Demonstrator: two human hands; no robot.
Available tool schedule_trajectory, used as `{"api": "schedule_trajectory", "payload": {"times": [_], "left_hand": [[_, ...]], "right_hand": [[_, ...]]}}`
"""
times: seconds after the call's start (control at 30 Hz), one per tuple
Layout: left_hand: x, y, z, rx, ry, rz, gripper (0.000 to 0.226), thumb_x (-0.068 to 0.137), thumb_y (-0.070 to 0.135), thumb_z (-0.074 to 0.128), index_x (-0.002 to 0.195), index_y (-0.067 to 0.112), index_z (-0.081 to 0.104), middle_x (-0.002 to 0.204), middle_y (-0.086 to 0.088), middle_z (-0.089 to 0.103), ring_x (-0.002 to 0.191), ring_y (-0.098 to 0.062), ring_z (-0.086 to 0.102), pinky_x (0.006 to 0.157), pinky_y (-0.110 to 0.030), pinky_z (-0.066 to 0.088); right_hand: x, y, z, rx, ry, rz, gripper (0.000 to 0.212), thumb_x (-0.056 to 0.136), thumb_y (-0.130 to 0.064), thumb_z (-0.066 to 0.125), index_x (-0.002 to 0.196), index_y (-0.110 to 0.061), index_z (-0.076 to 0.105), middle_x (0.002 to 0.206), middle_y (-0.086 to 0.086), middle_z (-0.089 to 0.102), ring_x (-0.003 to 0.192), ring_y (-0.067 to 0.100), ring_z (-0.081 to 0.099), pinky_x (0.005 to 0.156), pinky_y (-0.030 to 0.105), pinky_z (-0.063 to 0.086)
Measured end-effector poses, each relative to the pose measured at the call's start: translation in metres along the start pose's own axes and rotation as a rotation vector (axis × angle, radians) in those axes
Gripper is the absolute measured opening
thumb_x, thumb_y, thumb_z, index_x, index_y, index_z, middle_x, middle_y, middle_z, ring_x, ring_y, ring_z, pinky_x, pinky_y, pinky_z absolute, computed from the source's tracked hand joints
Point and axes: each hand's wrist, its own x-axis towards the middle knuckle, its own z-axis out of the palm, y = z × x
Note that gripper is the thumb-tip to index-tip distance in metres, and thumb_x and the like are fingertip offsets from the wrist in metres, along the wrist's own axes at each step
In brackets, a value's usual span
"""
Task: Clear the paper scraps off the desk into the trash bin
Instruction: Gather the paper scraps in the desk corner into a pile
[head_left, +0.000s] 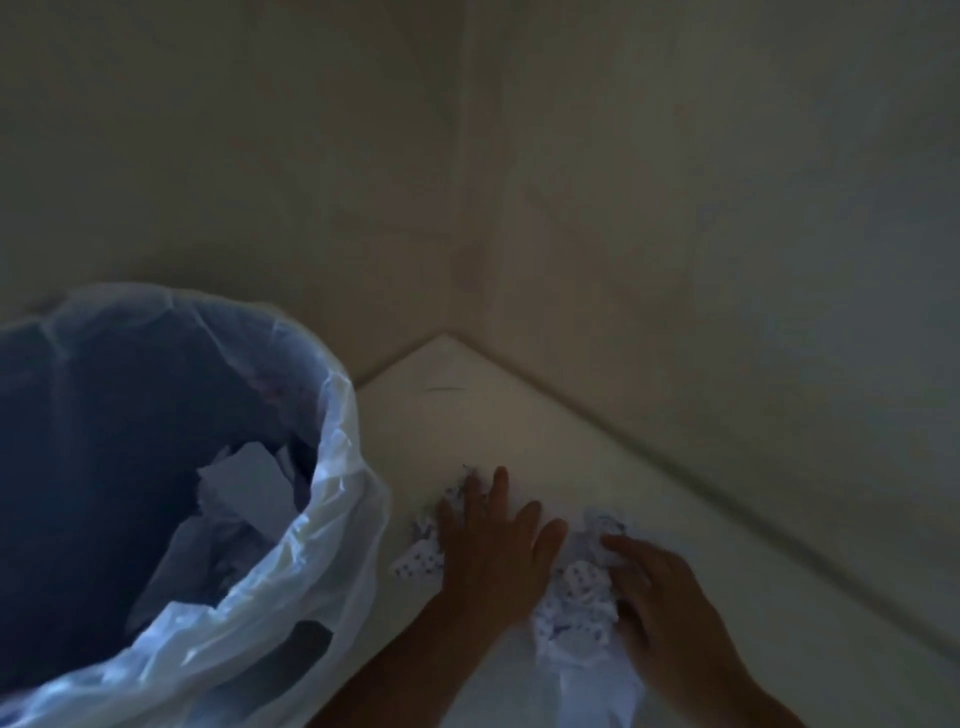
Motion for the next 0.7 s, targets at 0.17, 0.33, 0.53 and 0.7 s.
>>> {"api": "schedule_trajectory", "payload": {"times": [0.17,0.33,0.53,0.7], "left_hand": [[0.003,-0.002,-0.013,-0.145,0.183,-0.032,0.072,0.089,0.067,0.006,0.148,0.039,0.036,0.167,0.0,0.007,0.151,-0.033,-0.01,0.115,-0.059,-0.013],[0.013,-0.019,-0.011,-0.155,0.116,-0.185,0.066,0.09,0.069,0.01,0.151,0.045,0.022,0.167,0.003,0.001,0.151,-0.03,-0.012,0.113,-0.059,-0.015],[0.009,-0.019,-0.008,-0.052,0.079,-0.189,0.061,0.085,0.067,0.03,0.134,0.043,0.057,0.152,-0.005,0.046,0.14,-0.046,0.034,0.106,-0.074,0.017],[0.011,-0.025,-0.001,0.061,0.131,-0.127,0.061,0.079,0.066,0.039,0.12,0.034,0.071,0.132,-0.009,0.065,0.12,-0.046,0.058,0.1,-0.071,0.031]], "right_hand": [[0.077,0.006,-0.032,0.122,-0.074,0.05,0.029,0.064,-0.017,0.043,0.086,-0.024,0.06,0.105,0.0,0.06,0.087,0.028,0.061,0.067,0.037,0.055],[0.191,-0.009,-0.001,0.171,-0.064,0.014,0.043,0.074,-0.002,0.048,0.107,-0.025,0.063,0.117,-0.001,0.06,0.1,0.021,0.063,0.078,0.035,0.052],[0.319,-0.037,0.077,0.076,-0.466,-0.163,0.066,0.094,-0.012,0.046,0.153,-0.022,0.017,0.163,0.006,0.011,0.147,0.026,0.02,0.117,0.038,0.024],[0.351,-0.053,0.124,-0.088,-0.691,-0.178,0.06,0.102,-0.027,0.032,0.154,-0.021,0.004,0.164,0.005,-0.007,0.15,0.03,0.0,0.12,0.049,0.015]]}}
